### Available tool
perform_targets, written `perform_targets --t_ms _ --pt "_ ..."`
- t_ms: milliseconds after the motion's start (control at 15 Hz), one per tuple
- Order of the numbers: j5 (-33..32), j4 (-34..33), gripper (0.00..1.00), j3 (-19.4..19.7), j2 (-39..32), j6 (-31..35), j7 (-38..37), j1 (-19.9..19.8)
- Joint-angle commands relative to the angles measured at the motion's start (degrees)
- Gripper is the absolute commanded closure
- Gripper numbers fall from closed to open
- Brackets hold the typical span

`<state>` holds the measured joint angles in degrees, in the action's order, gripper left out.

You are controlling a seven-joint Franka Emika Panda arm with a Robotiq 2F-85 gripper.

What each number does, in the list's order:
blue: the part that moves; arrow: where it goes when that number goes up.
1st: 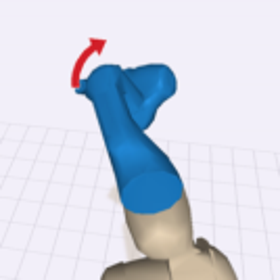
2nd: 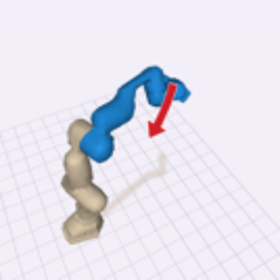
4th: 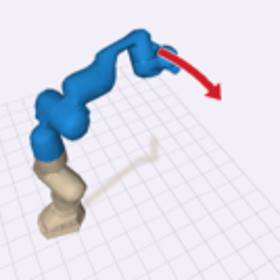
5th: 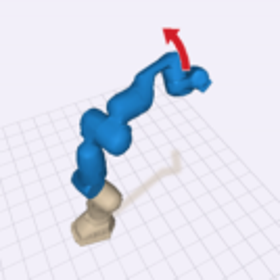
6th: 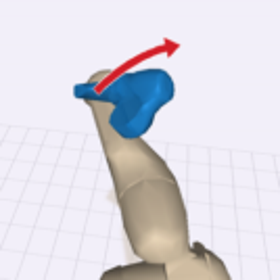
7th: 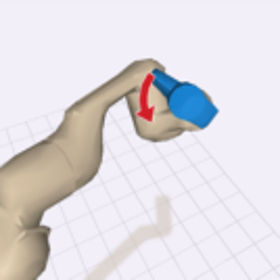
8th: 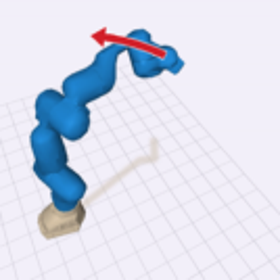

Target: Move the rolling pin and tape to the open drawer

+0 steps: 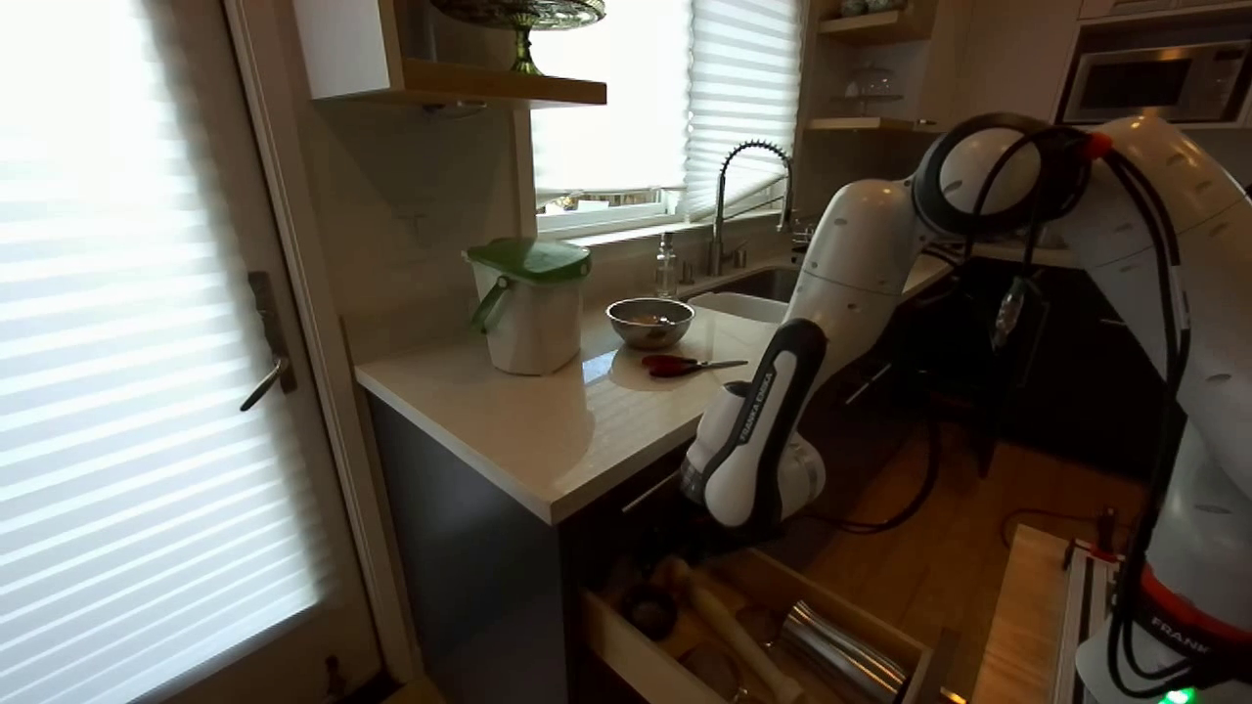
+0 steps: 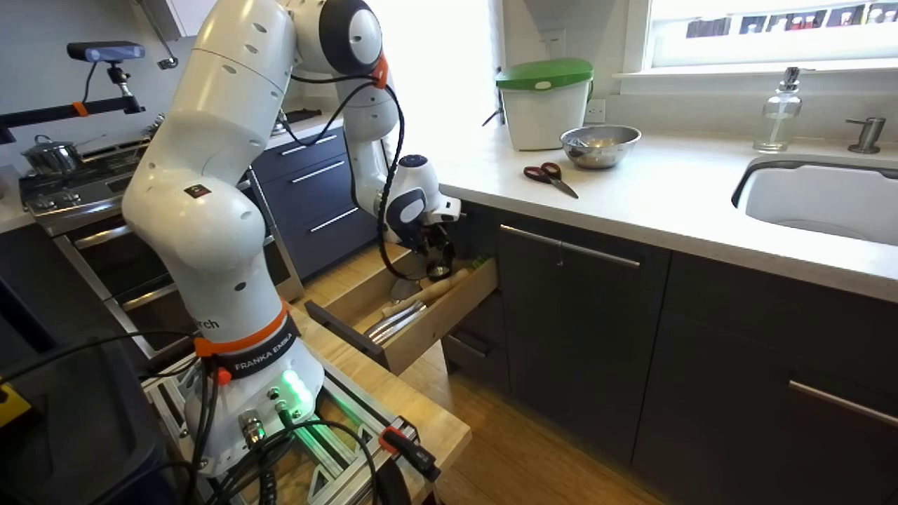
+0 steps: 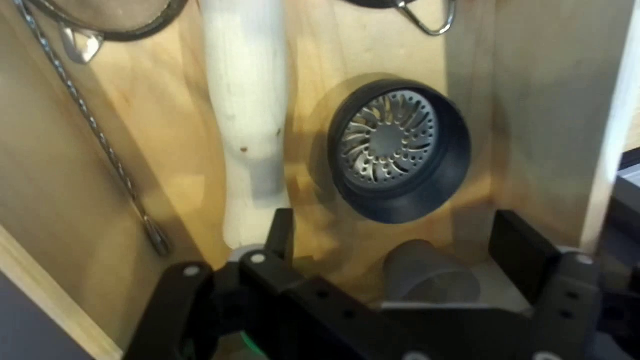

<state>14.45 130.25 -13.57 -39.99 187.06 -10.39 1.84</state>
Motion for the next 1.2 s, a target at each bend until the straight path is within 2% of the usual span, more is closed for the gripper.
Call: perform_targets --t_ms 0,267,533,667,867,933,1133 --pt "-7.09 9.08 0.0 -8.37 7.18 1.82 5.33 -10.86" --pt "-12.41 15.02 0.0 -15.28 13.93 -5.07 8.32 -20.68" --pt "-9.09 19.65 0.0 -20.7 22.63 -14.78 11.93 -25.88" --pt "-5.35 21.39 0.0 -21.3 28.64 -22.01 13.33 -24.39" --pt "-0.54 22.67 0.0 -16.79 36.23 -31.56 16.67 -17.51" --pt "-0.18 19.54 0.0 -12.92 30.07 -27.26 16.64 -14.42" --pt "-0.31 21.0 0.0 -10.24 34.91 -30.87 16.1 -10.35"
